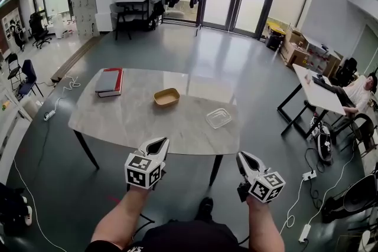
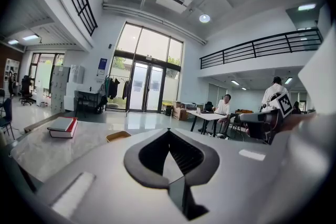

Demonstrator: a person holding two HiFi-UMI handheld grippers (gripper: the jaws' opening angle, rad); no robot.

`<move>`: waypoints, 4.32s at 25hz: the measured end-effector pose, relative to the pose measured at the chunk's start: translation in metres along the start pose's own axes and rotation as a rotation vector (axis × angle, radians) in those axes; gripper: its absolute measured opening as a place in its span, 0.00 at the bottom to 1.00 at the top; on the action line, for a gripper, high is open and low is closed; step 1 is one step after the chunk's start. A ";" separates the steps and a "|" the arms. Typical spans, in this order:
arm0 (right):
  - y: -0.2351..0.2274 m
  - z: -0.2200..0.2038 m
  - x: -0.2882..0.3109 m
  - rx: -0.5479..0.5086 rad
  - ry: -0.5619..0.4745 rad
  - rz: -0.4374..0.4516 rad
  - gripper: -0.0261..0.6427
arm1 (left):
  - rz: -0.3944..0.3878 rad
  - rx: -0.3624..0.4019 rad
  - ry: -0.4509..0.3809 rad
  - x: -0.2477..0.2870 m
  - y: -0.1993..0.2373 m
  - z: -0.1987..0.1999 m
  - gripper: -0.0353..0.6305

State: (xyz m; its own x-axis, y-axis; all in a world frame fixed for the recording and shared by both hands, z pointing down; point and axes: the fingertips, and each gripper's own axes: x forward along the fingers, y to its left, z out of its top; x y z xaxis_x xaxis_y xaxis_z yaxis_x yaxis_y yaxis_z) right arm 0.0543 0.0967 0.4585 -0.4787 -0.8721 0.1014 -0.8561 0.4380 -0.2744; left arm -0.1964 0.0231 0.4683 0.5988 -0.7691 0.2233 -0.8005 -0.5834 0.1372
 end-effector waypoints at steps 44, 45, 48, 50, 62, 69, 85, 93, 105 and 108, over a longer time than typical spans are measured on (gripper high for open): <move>-0.231 0.043 0.109 0.129 0.080 0.116 0.06 | 0.025 0.018 0.051 0.266 -0.039 0.053 0.06; -0.233 0.045 0.115 0.125 0.083 0.114 0.06 | 0.017 0.018 0.051 0.272 -0.037 0.053 0.06; -0.235 0.050 0.136 0.120 0.084 0.105 0.06 | -0.003 0.013 0.050 0.288 -0.025 0.056 0.06; -0.237 0.052 0.148 0.118 0.090 0.097 0.06 | -0.015 0.007 0.053 0.297 -0.017 0.057 0.06; -0.233 0.043 0.199 0.091 0.157 0.049 0.06 | -0.136 -0.005 0.089 0.332 0.002 0.042 0.06; -0.242 0.028 0.203 0.126 0.165 0.009 0.06 | -0.209 0.009 0.157 0.354 0.000 0.025 0.06; -0.302 0.005 0.209 0.214 0.231 0.058 0.06 | -0.384 0.177 0.459 0.440 -0.057 -0.050 0.21; -0.314 -0.012 0.206 0.252 0.276 0.073 0.06 | -0.409 0.224 0.620 0.454 -0.065 -0.113 0.25; -0.327 -0.044 0.190 0.320 0.317 0.060 0.06 | -0.462 0.235 0.804 0.468 -0.085 -0.195 0.29; -0.333 -0.046 0.185 0.331 0.317 0.050 0.06 | -0.471 0.246 0.831 0.470 -0.088 -0.206 0.29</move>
State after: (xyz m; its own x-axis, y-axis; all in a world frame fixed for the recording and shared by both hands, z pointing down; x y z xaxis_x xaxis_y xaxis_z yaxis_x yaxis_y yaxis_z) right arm 0.2423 -0.2003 0.6126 -0.5980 -0.7192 0.3537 -0.7466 0.3394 -0.5721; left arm 0.1504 -0.2334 0.7604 0.5714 -0.0713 0.8176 -0.4008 -0.8936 0.2022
